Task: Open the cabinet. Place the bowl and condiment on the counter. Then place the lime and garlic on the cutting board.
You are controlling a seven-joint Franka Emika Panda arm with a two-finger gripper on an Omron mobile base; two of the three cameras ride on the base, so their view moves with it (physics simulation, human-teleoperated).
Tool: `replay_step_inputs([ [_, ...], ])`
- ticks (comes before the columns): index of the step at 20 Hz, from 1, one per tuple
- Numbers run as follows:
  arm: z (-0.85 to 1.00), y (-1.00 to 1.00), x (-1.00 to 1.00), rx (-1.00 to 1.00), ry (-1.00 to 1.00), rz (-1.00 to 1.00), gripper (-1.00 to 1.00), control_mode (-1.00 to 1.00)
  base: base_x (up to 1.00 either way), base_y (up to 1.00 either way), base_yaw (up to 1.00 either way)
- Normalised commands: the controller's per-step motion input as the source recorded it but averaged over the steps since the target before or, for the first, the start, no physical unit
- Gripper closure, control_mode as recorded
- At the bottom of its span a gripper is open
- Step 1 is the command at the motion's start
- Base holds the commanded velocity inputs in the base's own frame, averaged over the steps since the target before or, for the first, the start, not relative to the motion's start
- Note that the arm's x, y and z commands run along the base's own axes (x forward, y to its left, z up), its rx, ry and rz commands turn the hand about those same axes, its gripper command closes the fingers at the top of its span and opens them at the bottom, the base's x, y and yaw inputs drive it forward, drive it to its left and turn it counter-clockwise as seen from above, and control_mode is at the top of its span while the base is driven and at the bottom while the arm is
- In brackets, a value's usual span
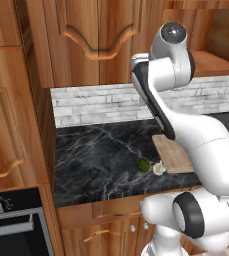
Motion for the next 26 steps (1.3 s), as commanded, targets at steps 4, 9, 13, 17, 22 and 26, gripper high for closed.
replay_step_inputs([
  [4,0.08,0.17,0.28,0.00,0.06,0.00,-1.00,-1.00,0.00,0.00,0.00],
  [9,-0.44,0.00,0.47,0.00,-0.08,0.00,-1.00,-1.00,0.00,0.00,0.00],
  [13,-0.09,0.00,0.74,0.00,-0.13,0.00,-1.00,-1.00,0.00,0.00,0.00],
  [17,0.00,-0.10,0.54,0.04,-0.11,0.02,-1.00,-1.00,0.00,0.00,0.00],
  [22,0.00,-0.13,0.49,0.08,0.00,0.01,-1.00,-1.00,0.00,0.00,0.00],
  [26,0.00,-0.23,0.49,0.07,-0.01,0.02,-1.00,-1.00,0.00,0.00,0.00],
])
